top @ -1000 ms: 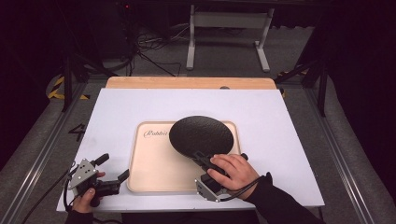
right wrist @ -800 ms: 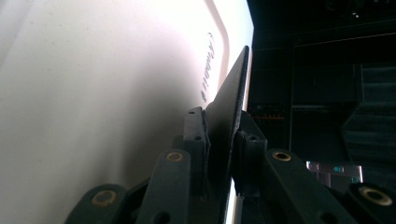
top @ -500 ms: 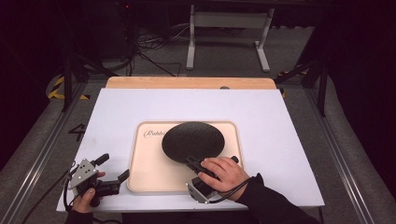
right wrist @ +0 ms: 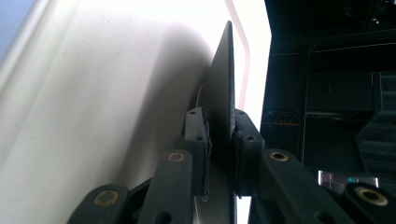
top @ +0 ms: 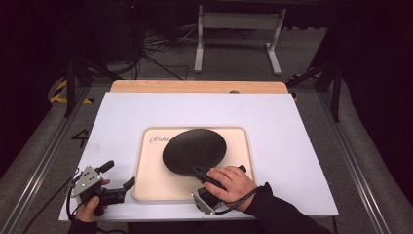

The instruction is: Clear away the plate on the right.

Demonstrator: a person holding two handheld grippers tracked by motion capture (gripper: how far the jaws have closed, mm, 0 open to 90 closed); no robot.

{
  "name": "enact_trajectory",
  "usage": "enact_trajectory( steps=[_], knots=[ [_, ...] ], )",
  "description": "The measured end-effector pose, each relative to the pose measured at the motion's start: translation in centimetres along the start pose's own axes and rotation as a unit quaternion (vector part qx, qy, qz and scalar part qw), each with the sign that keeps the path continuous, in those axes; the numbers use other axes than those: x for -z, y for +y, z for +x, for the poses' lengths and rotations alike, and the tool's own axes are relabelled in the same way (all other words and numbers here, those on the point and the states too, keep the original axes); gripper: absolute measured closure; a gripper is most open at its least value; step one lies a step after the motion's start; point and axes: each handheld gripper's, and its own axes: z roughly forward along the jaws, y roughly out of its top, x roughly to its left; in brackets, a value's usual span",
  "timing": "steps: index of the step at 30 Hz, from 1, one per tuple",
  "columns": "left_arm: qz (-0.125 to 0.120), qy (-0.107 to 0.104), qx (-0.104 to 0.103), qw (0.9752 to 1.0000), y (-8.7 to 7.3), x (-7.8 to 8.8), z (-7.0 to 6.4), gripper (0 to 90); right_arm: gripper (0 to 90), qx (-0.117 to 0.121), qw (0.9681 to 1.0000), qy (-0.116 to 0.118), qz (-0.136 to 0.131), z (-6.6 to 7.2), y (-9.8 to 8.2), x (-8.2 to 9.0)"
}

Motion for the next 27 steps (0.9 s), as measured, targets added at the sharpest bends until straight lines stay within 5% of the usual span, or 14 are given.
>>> enact_trajectory(
  steps=[27],
  knots=[
    [0.000, -0.001, 0.000, 1.0000, 0.0, 0.0, 0.0, 2.0, 83.2, -0.057, 0.9971, 0.051, -0.010, 1.4, -0.3, -0.2]
  ],
)
